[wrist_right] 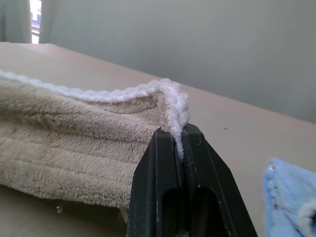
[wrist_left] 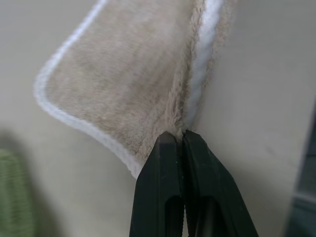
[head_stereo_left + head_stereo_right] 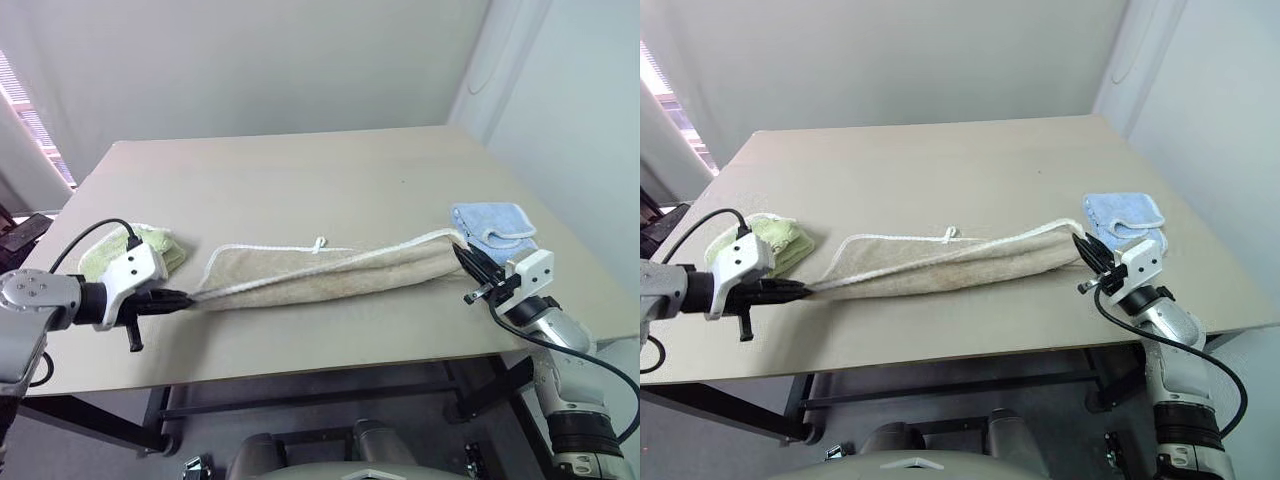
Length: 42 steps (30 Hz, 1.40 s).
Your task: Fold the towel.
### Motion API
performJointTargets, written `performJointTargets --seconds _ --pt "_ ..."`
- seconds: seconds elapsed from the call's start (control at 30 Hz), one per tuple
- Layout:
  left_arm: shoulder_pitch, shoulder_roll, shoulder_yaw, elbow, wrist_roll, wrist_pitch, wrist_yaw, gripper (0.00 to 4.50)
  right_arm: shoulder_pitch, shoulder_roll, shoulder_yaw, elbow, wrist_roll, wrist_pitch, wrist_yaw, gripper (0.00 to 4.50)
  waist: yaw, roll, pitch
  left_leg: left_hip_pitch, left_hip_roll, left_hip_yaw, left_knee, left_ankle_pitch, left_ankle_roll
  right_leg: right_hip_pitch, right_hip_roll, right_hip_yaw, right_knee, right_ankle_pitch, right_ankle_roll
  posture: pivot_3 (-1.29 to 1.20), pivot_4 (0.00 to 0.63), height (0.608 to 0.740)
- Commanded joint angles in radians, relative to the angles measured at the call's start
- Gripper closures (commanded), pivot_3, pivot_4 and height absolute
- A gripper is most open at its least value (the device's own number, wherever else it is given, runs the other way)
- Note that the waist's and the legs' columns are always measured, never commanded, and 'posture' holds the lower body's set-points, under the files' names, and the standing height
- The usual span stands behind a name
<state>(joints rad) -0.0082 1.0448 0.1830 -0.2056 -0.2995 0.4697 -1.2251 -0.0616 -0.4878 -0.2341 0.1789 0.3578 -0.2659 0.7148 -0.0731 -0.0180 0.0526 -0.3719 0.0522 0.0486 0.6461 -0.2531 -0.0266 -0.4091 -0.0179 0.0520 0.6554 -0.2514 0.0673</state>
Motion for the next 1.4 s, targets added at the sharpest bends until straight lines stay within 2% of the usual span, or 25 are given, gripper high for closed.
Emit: performJointTargets --seconds 0.03,0.27,0.47,0.63,0.8,1.1,1.4 --pt "0.021 0.027 0.029 -0.044 -0.01 -0.005 0.001 4.47 0.004 -0.017 -0.033 0.004 -0.011 -0.049 0.004 4.5 0.001 0.0 0.0 0.0 0.0 0.0 -0.001 0.0 0.001 0.0 -0.001 0.0 -0.001 0.0 0.0 0.0 0.0 0.729" --pt "-0.147 -0.035 -0.099 0.137 0.045 -0.094 0.023 4.47 0.043 0.004 -0.029 -0.036 -0.041 0.049 -0.088 4.5 0.006 0.0 0.0 -0.002 -0.002 0.001 -0.003 0.001 0.002 -0.001 0.001 -0.001 -0.004 0.0 0.0 0.0 0.0 0.729" --pt "-0.402 -0.124 -0.211 0.411 0.098 -0.201 -0.022 4.47 0.059 0.009 -0.041 -0.071 -0.03 0.082 -0.117 4.5 0.002 0.0 0.0 -0.002 -0.003 0.003 -0.001 0.001 0.002 0.001 0.002 -0.001 -0.005 0.0 0.0 0.0 0.0 0.729" --pt "-0.607 -0.201 -0.3 0.708 0.197 -0.344 -0.035 4.47 0.048 0.003 -0.049 -0.072 -0.052 0.112 -0.175 4.5 0.004 0.0 0.0 -0.003 -0.003 0.002 -0.001 0.001 0.002 0.001 0.004 -0.001 -0.005 0.0 0.0 0.0 0.0 0.729" --pt "-0.772 -0.302 -0.347 0.995 0.284 -0.481 0.016 4.47 0.05 0.004 -0.016 -0.099 -0.08 0.166 -0.194 4.5 0.005 -0.001 0.0 -0.004 -0.003 0.002 -0.001 0.001 0.002 0.001 0.005 -0.001 -0.004 0.0 0.001 0.0 0.0 0.729" --pt "-0.922 -0.422 -0.351 1.311 0.368 -0.614 0.155 4.47 0.003 -0.002 0.025 -0.071 -0.14 0.247 -0.221 4.5 0.006 -0.002 0.0 -0.004 -0.003 0.002 0.0 0.001 0.002 0.001 0.006 0.0 -0.004 0.0 0.001 0.0 0.0 0.729" --pt "-0.915 -0.432 -0.328 1.352 0.372 -0.635 0.145 4.47 -0.039 0.008 0.028 -0.065 -0.169 0.288 -0.262 4.5 0.005 -0.002 0.0 -0.004 -0.003 0.001 -0.001 0.001 0.002 0.0 0.006 0.0 -0.004 0.0 0.001 0.0 0.0 0.729"
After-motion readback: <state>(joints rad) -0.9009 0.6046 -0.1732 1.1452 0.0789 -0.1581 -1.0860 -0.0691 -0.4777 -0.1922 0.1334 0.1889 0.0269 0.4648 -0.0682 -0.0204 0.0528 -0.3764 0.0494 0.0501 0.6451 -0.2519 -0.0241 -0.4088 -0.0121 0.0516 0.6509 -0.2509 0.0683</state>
